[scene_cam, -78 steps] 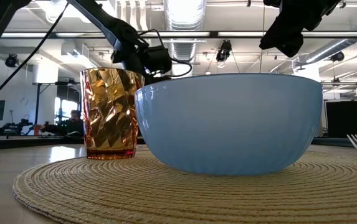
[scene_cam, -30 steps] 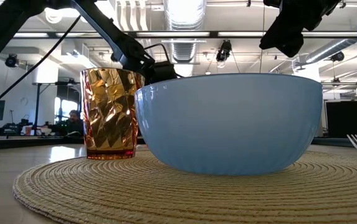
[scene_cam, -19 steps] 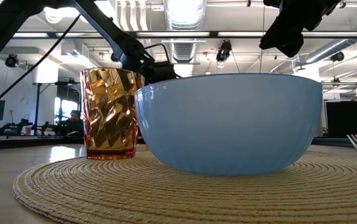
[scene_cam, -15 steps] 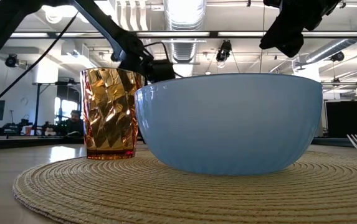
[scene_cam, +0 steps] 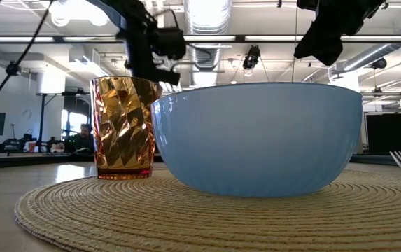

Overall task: Pick & Place Utensil
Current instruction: Put the straw into the cup

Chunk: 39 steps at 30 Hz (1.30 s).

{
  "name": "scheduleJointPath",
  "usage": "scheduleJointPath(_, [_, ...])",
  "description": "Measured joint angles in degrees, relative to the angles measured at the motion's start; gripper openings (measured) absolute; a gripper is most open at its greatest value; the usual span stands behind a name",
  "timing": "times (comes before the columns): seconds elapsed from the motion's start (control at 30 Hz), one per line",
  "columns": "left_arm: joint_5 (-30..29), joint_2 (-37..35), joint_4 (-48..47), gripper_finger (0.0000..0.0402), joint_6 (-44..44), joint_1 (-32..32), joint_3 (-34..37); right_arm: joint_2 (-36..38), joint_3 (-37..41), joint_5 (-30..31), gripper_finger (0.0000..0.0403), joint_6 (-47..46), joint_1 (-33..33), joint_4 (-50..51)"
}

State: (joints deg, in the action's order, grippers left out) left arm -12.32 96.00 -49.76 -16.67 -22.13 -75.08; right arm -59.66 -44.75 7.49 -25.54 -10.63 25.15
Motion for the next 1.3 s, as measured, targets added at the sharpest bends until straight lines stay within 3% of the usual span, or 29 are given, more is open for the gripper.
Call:
scheduleJointPath(0.4, [-7.96, -16.45, -11.02, 0.0, 3.12, 8.34, -0.03, 0.0, 0.0, 0.0, 0.0048, -0.63, 0.0, 0.0])
scheduleJointPath(0.67, [-13.32, -24.09, -17.8, 0.0, -0.24, 14.07, -0.09, 0.0, 0.0, 0.02, 0.0048, -1.11, 0.0, -0.04])
scheduleJointPath(1.03, [-18.58, -25.76, -25.45, 0.0, -3.18, 21.51, -0.84, 0.0, 0.0, 0.02, 0.0048, -3.0, 0.0, -0.07])
scheduleJointPath(1.3, [-20.13, -23.52, -33.96, 0.0, 1.98, 28.29, -5.43, 0.0, 0.0, 0.02, 0.0048, -3.04, 0.0, -0.13])
